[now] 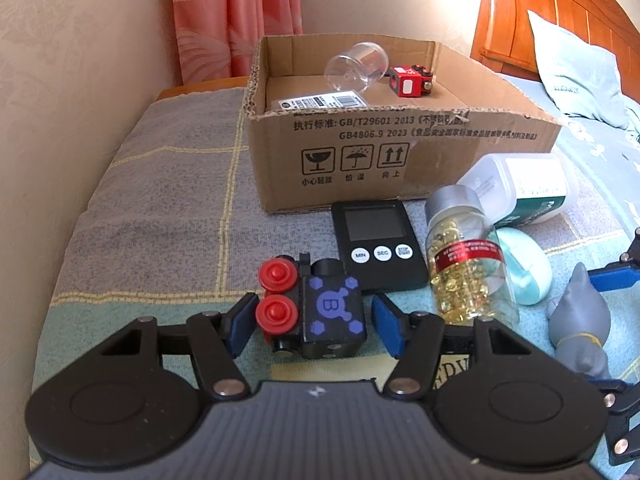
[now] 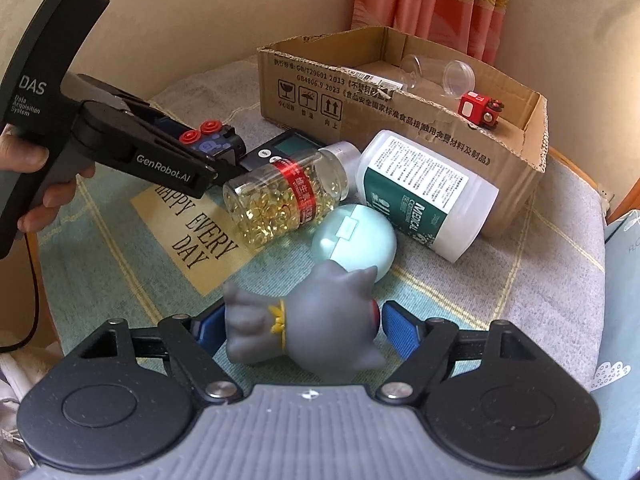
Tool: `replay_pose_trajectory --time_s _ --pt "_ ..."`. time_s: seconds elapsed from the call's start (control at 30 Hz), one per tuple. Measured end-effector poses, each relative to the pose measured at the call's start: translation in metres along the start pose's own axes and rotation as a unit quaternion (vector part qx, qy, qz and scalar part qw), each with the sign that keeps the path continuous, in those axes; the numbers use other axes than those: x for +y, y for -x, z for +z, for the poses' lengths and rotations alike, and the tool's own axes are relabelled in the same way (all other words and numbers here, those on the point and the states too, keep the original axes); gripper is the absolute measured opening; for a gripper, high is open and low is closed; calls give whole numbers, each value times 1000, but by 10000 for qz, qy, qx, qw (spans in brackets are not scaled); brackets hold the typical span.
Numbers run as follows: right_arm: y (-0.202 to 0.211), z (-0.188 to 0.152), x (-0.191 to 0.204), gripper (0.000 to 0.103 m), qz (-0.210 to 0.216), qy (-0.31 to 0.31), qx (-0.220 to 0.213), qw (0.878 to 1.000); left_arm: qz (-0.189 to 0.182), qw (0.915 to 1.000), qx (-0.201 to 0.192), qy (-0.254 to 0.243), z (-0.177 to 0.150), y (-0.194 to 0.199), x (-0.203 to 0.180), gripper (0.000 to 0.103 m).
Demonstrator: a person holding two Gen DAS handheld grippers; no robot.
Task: Organize rigid objects
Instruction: 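Close the right tool on the gray elephant toy while the left tool grasps the red-blue toy block, then carry the gray elephant toy into the box and open the right tool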
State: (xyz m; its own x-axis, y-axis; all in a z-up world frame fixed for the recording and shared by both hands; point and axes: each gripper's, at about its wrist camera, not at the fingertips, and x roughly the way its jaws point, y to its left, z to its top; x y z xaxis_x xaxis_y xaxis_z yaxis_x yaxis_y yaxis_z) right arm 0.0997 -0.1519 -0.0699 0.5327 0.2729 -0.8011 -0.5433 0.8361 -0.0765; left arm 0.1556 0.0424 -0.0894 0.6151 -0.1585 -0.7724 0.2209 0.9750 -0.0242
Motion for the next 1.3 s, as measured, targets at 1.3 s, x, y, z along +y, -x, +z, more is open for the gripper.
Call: replay_pose_trajectory --time_s 1.3 --pt "18 -1 10 78 -151 -36 15 9999 13 9996 295 -8 -12 15 11 53"
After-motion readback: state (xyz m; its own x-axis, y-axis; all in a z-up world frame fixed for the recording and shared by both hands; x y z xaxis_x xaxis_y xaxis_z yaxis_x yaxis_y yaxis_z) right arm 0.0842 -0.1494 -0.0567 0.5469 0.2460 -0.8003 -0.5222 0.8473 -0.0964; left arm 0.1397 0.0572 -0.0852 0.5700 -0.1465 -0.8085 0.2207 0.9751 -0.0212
